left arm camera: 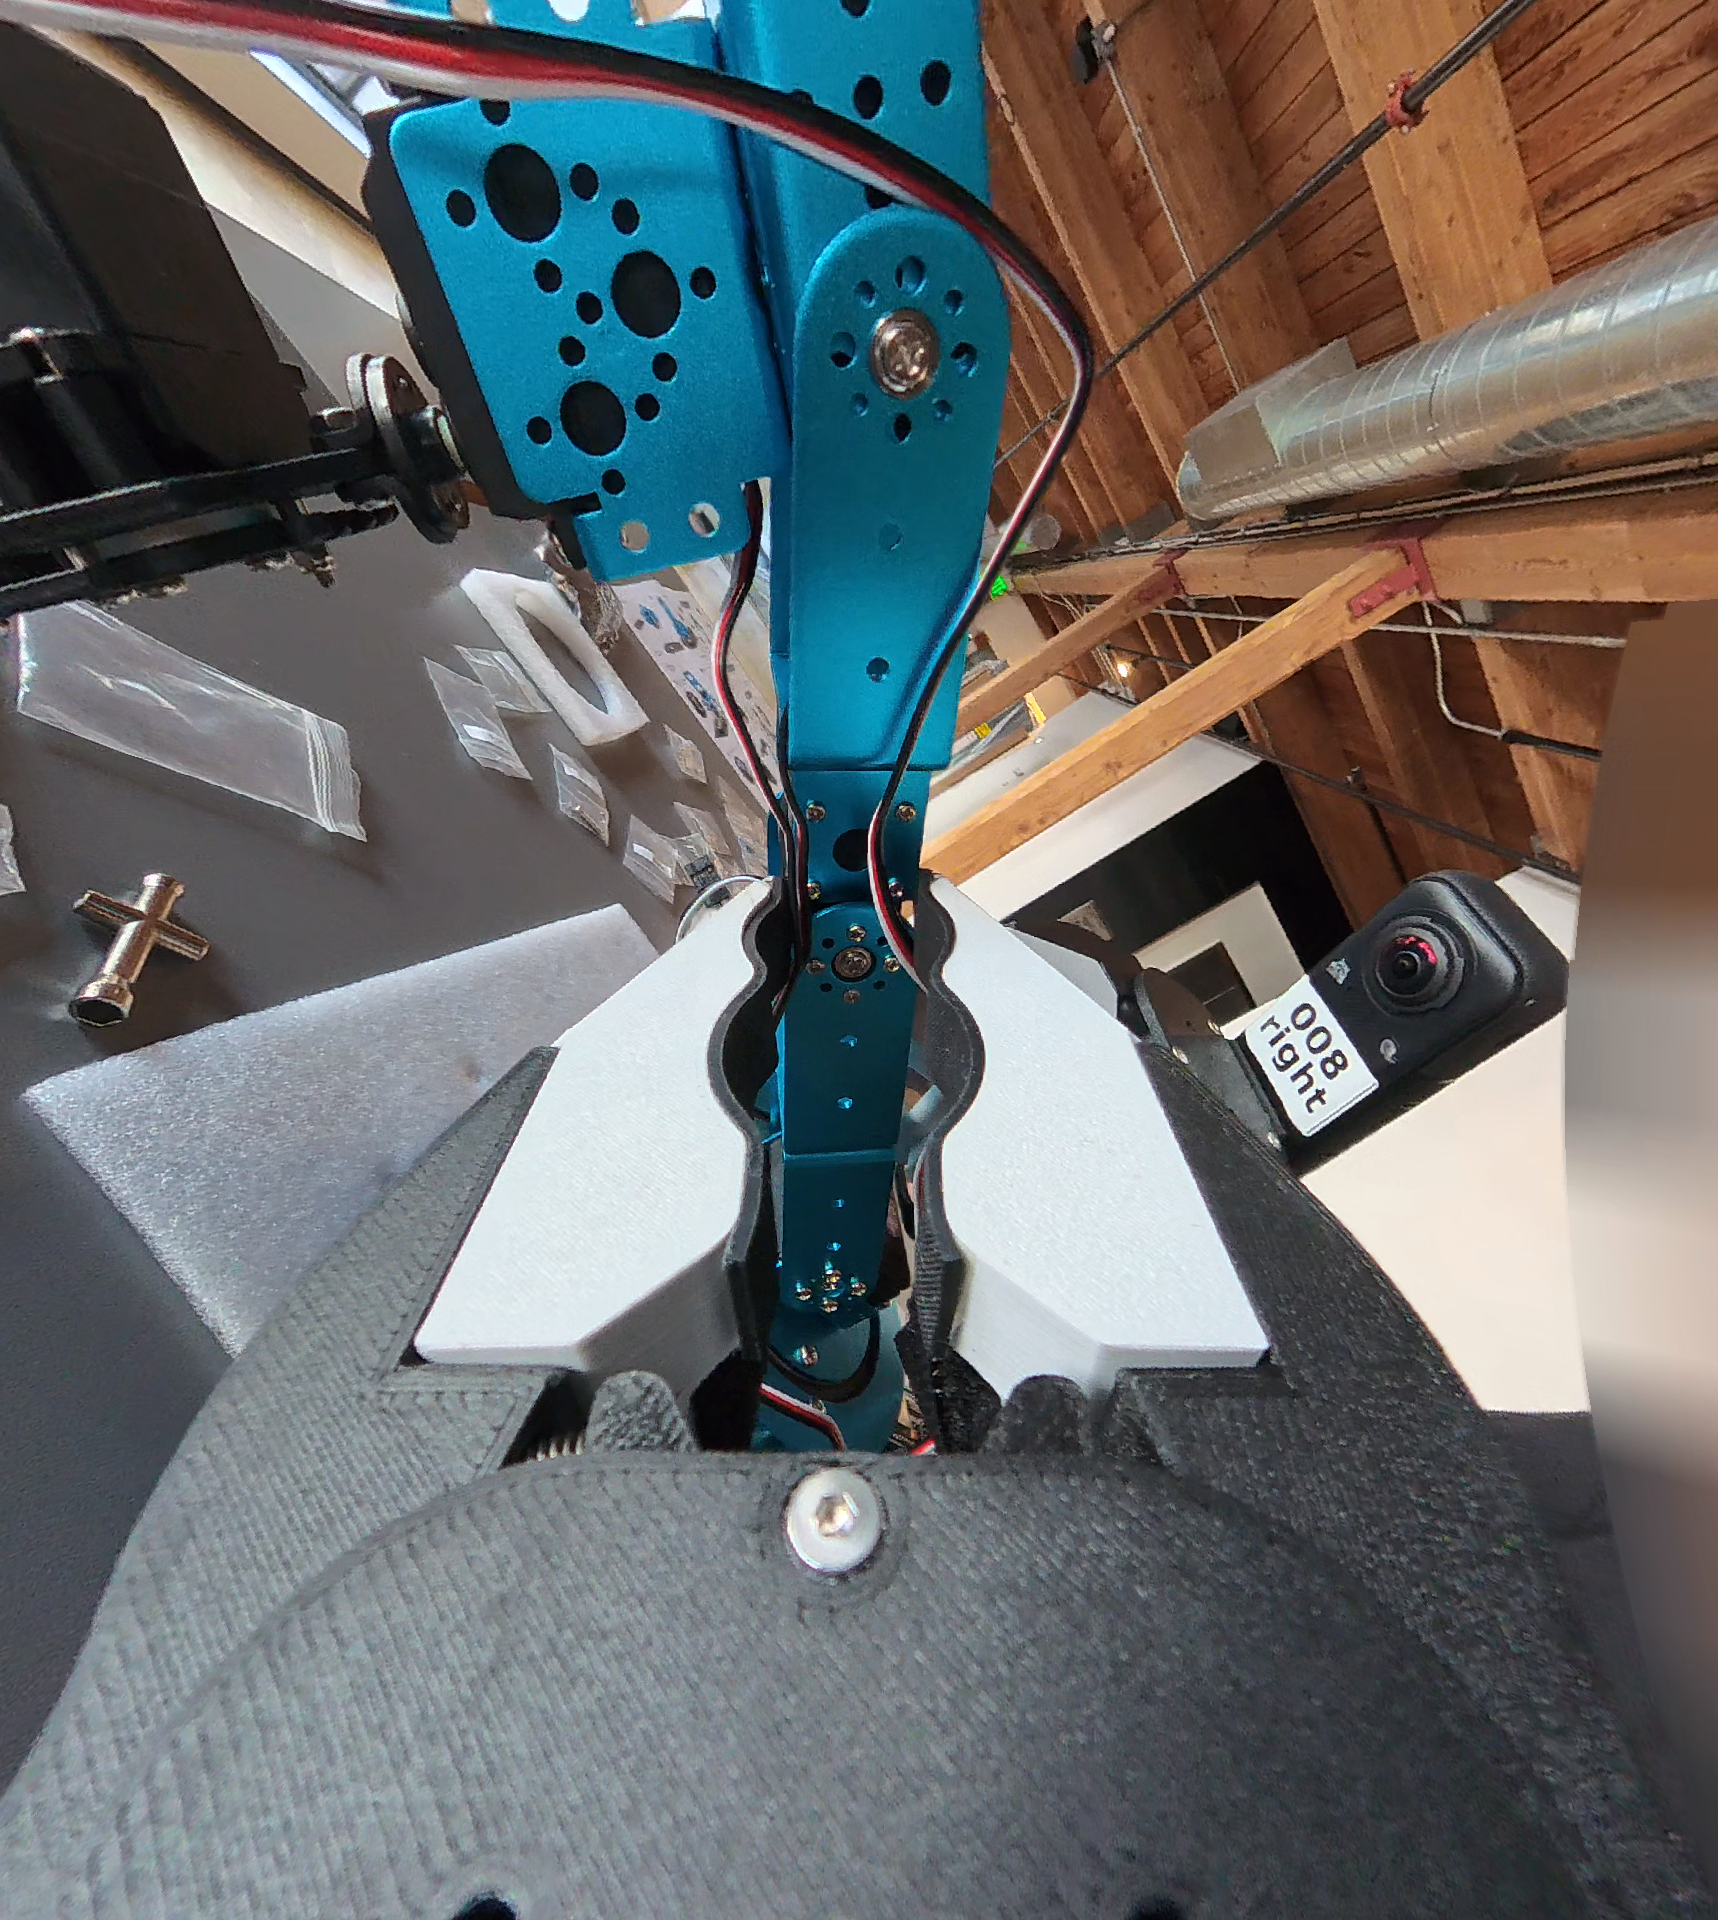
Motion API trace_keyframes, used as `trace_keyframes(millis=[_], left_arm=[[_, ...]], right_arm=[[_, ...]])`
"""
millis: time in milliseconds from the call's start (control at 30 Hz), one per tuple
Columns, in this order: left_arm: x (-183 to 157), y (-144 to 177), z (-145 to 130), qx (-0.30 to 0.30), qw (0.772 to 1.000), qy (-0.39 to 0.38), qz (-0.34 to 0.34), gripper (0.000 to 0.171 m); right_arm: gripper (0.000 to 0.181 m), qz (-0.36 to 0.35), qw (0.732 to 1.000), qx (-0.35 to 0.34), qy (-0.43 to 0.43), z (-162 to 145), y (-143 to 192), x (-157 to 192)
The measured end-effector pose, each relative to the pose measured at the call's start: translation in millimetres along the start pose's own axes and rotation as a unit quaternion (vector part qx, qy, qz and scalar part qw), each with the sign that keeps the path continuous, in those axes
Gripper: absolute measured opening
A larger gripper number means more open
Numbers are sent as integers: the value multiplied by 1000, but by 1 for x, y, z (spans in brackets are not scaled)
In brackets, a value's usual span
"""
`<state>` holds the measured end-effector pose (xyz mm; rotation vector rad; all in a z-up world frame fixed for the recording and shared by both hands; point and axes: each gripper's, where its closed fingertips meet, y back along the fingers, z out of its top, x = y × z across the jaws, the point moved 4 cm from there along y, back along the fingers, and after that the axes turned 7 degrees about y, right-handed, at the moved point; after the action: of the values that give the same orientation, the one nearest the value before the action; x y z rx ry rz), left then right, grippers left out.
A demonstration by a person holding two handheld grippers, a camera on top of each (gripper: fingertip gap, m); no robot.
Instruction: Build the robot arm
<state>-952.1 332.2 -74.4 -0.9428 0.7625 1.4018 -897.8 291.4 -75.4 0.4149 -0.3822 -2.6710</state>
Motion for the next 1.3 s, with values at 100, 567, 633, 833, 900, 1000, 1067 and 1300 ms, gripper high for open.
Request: trace_keyframes(millis=[100,567,633,833,900,1000,1067,1300], left_arm=[[0,0,0,-2,1000,-7,4,20],[0,0,0,-2,1000,-27,14,20],[0,0,0,-3,1000,-28,15,20],[-1,0,-1,-10,999,-31,17,21],[-1,0,-2,-13,999,-34,19,21],[-3,3,-2,-10,999,-28,16,21],[-3,4,-1,-8,1000,-22,9,20],[-5,1,-2,5,999,-45,24,25]], right_arm=[[0,-3,1000,-2,-9,0,0,0],[0,-5,1000,9,-24,3,-1,0],[0,-7,999,8,-30,3,-1,0],[0,-10,999,8,-47,4,-1,0],[0,-12,999,10,-47,4,0,1],[0,-12,999,9,-37,4,0,1],[0,-5,1000,7,-18,2,0,1],[9,7,999,2,44,2,16,-4]])
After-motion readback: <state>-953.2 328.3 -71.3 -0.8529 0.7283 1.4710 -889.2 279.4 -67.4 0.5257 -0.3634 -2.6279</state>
